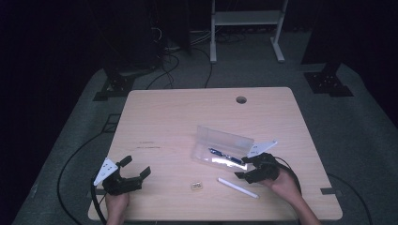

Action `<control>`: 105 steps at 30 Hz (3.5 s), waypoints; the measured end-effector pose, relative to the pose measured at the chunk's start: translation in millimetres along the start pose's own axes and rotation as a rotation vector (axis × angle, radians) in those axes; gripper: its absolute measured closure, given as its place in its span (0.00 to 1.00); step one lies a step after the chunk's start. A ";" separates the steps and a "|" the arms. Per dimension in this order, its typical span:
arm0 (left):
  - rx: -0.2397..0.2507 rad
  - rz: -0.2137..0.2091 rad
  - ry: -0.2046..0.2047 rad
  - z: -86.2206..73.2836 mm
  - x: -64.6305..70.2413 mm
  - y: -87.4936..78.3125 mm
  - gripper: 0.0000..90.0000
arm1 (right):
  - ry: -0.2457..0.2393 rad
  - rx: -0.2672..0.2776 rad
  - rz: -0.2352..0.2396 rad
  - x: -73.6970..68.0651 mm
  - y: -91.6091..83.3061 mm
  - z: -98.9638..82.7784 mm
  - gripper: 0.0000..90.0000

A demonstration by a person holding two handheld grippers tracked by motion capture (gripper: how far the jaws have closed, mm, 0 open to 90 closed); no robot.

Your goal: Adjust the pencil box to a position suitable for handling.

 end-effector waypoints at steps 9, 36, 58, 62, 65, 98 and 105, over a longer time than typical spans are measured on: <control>-0.002 0.000 0.002 -0.3 -0.2 0.1 0.01 | 0.000 -0.003 0.019 -6.5 -2.8 -7.0 0.37; 0.000 0.001 0.001 0.2 0.1 -0.1 0.01 | -0.028 -0.014 0.051 -26.1 -1.4 -34.8 0.47; 0.004 0.001 0.002 0.8 0.2 -0.6 0.01 | -0.081 -0.043 0.039 -39.3 11.3 -42.4 0.71; 0.003 0.001 0.003 0.8 0.2 -0.6 0.01 | -0.082 -0.043 0.033 -39.3 12.5 -42.6 0.75; 0.003 0.001 0.004 0.8 0.2 -0.5 0.01 | -0.082 -0.047 0.030 -38.9 13.5 -42.9 0.76; 0.003 0.003 0.004 0.8 -0.3 -1.2 0.01 | -0.103 -0.054 -0.007 -37.6 14.9 -45.6 0.87; 0.003 0.003 0.003 0.6 0.3 -0.6 0.01 | -0.102 -0.022 -0.001 -34.7 4.6 -33.6 0.87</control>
Point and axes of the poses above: each handheld gripper's, and its own axes: y roughly forward along the jaws, z roughly out of its top, x roughly to its right, the point moved 10 cm from there along y, roughly forward along the jaws, and after that the axes turned 13 degrees about y, right-handed, at the moved point
